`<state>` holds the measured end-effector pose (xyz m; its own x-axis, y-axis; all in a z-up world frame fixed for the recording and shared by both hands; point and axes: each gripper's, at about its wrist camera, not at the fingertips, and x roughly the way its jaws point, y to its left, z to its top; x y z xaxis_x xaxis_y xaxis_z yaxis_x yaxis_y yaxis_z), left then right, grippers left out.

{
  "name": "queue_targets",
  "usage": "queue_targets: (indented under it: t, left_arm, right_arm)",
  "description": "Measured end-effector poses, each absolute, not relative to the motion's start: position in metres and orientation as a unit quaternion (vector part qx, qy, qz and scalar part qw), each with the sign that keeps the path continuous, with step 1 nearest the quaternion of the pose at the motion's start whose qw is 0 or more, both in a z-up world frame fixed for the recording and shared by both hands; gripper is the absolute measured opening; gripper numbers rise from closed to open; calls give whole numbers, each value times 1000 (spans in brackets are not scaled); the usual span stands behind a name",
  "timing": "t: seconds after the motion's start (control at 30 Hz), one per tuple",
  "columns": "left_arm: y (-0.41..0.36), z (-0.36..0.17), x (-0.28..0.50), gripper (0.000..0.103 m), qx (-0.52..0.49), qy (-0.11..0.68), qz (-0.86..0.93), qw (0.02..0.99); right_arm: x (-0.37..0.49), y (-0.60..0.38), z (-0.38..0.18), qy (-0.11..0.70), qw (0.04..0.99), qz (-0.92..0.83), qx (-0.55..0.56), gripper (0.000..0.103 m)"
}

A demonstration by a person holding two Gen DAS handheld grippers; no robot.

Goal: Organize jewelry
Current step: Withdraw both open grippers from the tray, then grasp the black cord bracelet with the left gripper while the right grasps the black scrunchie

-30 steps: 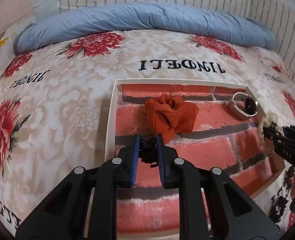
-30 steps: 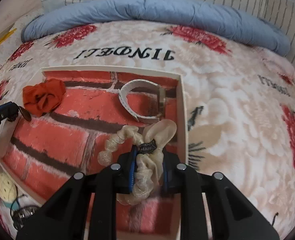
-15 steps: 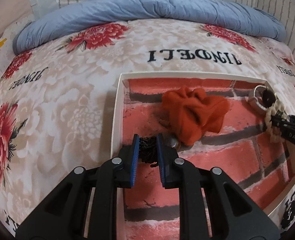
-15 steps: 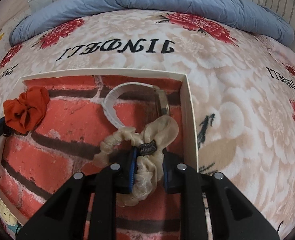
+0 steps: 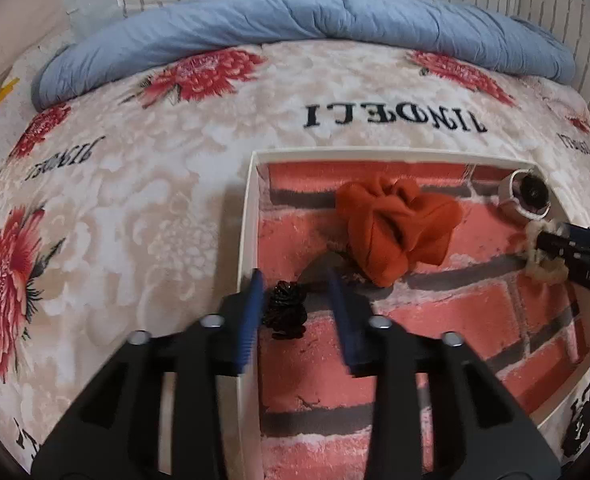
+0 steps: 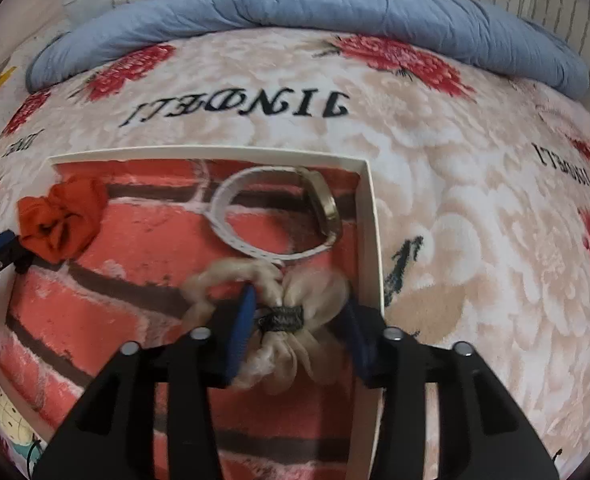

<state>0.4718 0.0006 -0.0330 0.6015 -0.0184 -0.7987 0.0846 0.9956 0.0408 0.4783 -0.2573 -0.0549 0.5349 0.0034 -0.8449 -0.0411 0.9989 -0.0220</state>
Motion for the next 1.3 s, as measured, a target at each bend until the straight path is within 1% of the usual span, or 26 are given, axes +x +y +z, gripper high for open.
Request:
queue_targets:
  t: [0.03,0.07,0.13,0.2,0.23,0.27,0.33,0.43,0.5,0.57,0.67,0.77,0.87,1.17,1.3]
  left_arm:
    - [0,-29,469,43,36,441,-30,896]
    - [0,-25,466,44,35,437,-31,898]
    - [-1,-17,459,44,27,433,-42,900]
    - [-2,-9,450,47,19,426,-51,903]
    - [-2,-2,442,54,14,418,-53,907]
    - [-2,2,436,62,12,412,-53,910]
    - [-4,12,421,70,11,400,-53,915]
    - [-7,24,398,75,16,387,-56,920]
    - [-9,30,378,80,24,379,-56,924]
    - [-10,35,361,87,31,369,-54,927]
    - [-9,41,330,93,36,360,-50,931]
    - [-7,43,302,96,39,351,-44,935]
    - [-5,43,276,98,45,344,-41,937]
    - [-1,35,222,98,50,332,-34,942]
    - [-1,26,218,98,46,339,-30,939]
  right_arm:
    - [474,-255,-50,478,878,19,-23,53]
    - [471,-254,-46,474,880,21,-24,54]
    - [461,-254,-35,461,887,25,-22,58]
    - [451,-255,-25,451,892,30,-16,61]
    - [447,-255,-21,446,894,29,-16,64]
    - [441,-256,-15,439,898,26,-18,65]
    - [428,-258,-6,432,901,21,-25,65]
    - [406,-262,7,423,905,17,-28,65]
    - [391,-264,13,417,908,16,-28,65]
    - [374,-267,19,409,912,12,-29,65]
    - [349,-274,24,404,914,11,-16,67]
    - [323,-282,25,403,915,11,4,67]
    - [296,-286,25,393,919,5,2,67]
    - [239,-312,16,384,923,-5,36,67]
    - [228,-324,3,384,922,-10,46,67]
